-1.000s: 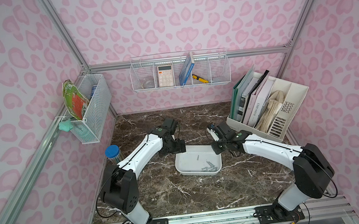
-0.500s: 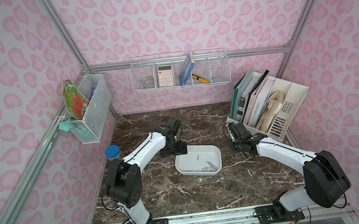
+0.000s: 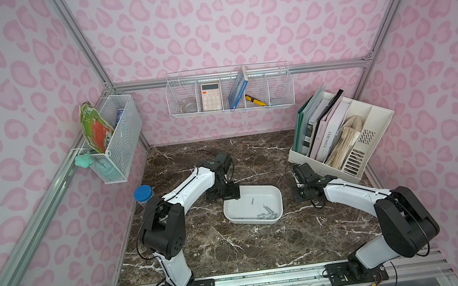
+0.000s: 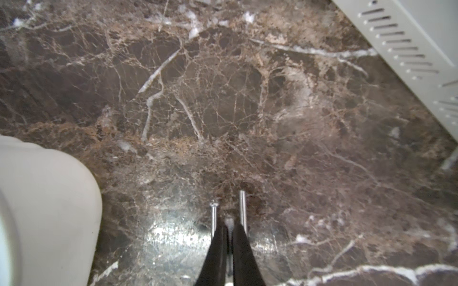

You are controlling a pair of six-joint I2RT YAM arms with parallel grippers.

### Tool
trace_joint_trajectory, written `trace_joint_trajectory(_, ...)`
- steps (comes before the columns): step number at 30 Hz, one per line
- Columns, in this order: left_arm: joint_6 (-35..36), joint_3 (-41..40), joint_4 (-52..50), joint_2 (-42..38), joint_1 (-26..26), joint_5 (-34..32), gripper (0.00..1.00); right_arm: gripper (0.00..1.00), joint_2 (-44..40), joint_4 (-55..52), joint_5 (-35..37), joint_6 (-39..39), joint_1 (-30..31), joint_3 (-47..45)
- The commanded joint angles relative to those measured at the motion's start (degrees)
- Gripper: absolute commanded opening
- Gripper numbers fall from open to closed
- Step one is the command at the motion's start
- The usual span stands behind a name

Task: Take out the screws from the storage box
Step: Place the screw at the center of the board.

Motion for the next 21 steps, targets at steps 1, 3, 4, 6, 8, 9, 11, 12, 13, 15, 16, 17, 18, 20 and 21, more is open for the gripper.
trace_joint_trajectory(1, -0.1, 0.6, -1.3, 0.5, 0.0, -0.5, 0.95, 0.12, -0.3, 1.4, -0.8, 0.7, 0.0, -0.6)
trace_joint_trajectory(3, -0.3, 0.6, -1.3, 0.8, 0.0, -0.9, 0.95, 0.13, -0.2, 1.5, -1.0, 1.0, 0.0, -0.9)
trace_joint_trajectory(4, -0.3, 0.6, -1.3, 0.8, 0.0, -1.0, 0.95, 0.13, 0.0, 1.6, -1.3, 1.0, 0.0, -1.0)
trace_joint_trajectory(6, -0.5, 0.9, -1.6, 1.1, 0.0, -1.7, 0.95, 0.14, 0.5, 1.4, -1.5, 1.2, 0.0, -0.9)
trace_joint_trajectory(8, -0.7, 0.9, -1.8, 1.3, 0.1, -2.4, 0.95, 0.14, 0.6, 1.4, -1.4, 1.3, 0.0, -1.0)
trace_joint_trajectory(9, -0.7, 1.0, -1.9, 1.4, 0.0, -2.4, 0.96, 0.15, 0.6, 1.6, -1.4, 1.4, 0.0, -1.1)
trace_joint_trajectory(11, -0.7, 1.1, -2.0, 1.5, 0.0, -2.6, 0.96, 0.15, 0.7, 1.5, -1.2, 1.3, 0.0, -1.1)
trace_joint_trajectory(12, -0.7, 1.0, -2.1, 1.5, 0.0, -2.8, 0.95, 0.15, 0.6, 1.3, -1.0, 1.4, 0.1, -1.1)
trace_joint_trajectory(13, -0.7, 1.0, -2.1, 1.5, 0.0, -3.0, 0.96, 0.15, 0.3, 1.2, -0.8, 1.4, 0.1, -1.2)
trace_joint_trajectory(15, -0.7, 1.3, -2.1, 1.5, 0.0, -2.9, 0.96, 0.15, -0.6, 1.3, -1.0, 1.4, 0.1, -1.1)
trace_joint_trajectory(16, -0.7, 1.3, -2.2, 1.5, 0.0, -3.0, 0.95, 0.16, -1.2, 1.0, -1.2, 1.4, 0.2, -1.0)
trace_joint_trajectory(17, -0.7, 1.2, -2.2, 1.5, 0.0, -3.1, 0.95, 0.16, -1.9, 0.8, -1.1, 1.4, 0.3, -0.7)
trace_joint_trajectory(18, -0.8, 1.2, -2.2, 1.5, 0.0, -3.3, 0.95, 0.18, -2.7, 0.6, -1.1, 1.3, 0.5, -0.4)
trace_joint_trajectory(20, -0.8, 1.4, -2.3, 1.5, -0.1, -3.2, 0.95, 0.2, -4.3, 0.1, -1.6, 1.2, 0.9, 0.5)
trace_joint_trajectory(21, -0.8, 1.4, -2.2, 1.4, 0.0, -3.2, 0.95, 0.22, -5.0, -0.2, -2.4, 0.9, 1.1, 1.2)
